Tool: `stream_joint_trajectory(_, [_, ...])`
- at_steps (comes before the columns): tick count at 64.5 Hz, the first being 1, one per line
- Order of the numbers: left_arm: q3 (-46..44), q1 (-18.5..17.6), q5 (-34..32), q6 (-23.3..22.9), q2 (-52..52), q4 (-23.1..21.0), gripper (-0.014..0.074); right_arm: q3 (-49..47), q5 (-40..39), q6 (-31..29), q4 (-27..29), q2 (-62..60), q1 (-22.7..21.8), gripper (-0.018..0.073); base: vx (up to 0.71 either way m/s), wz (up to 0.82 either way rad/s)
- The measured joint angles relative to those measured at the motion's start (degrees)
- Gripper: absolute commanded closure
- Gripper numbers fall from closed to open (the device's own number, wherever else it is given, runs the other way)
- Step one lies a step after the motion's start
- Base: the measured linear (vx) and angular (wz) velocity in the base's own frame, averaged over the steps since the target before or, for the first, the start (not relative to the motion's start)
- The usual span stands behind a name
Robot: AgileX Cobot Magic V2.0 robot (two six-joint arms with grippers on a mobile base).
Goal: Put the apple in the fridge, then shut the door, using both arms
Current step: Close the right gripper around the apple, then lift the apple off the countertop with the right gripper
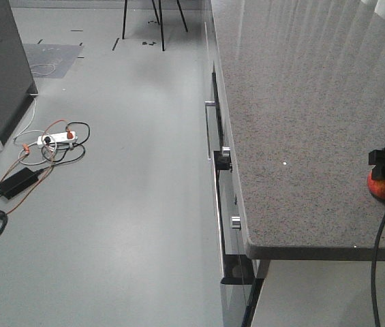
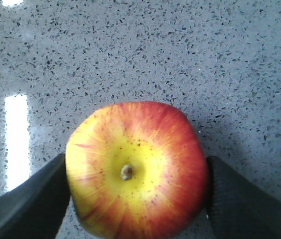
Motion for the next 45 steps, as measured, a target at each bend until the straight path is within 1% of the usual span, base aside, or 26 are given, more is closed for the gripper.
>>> stream_joint_trajectory(8, [0.0, 0.0, 0.0, 0.0, 0.0, 0.0, 0.0602, 0.1, 0.4, -3.1, 0.0, -2.0, 0.0, 0.0368, 0.00, 0.00])
stream_joint_trajectory(18, [0.0, 0.0, 0.0, 0.0, 0.0, 0.0, 0.0602, 0.1, 0.1, -5.0, 0.5, -8.1, 0.0, 0.0362, 0.00, 0.00])
stream_joint_trajectory(28, [0.0, 0.0, 0.0, 0.0, 0.0, 0.0, 0.0602, 0.1, 0.1, -8.1, 2.8, -15.1, 0.0, 0.0354, 0.00, 0.00])
stream_joint_trajectory(36, [0.0, 0.0, 0.0, 0.0, 0.0, 0.0, 0.0602, 0.1, 1.7, -10.7, 5.1, -20.9, 0.0, 0.0350, 0.00, 0.00])
stream_joint_trajectory(45, [0.0, 0.0, 0.0, 0.0, 0.0, 0.0, 0.0602, 3.0, 2.4, -12.1, 7.8, -27.9, 0.0, 0.0347, 0.00, 0.00])
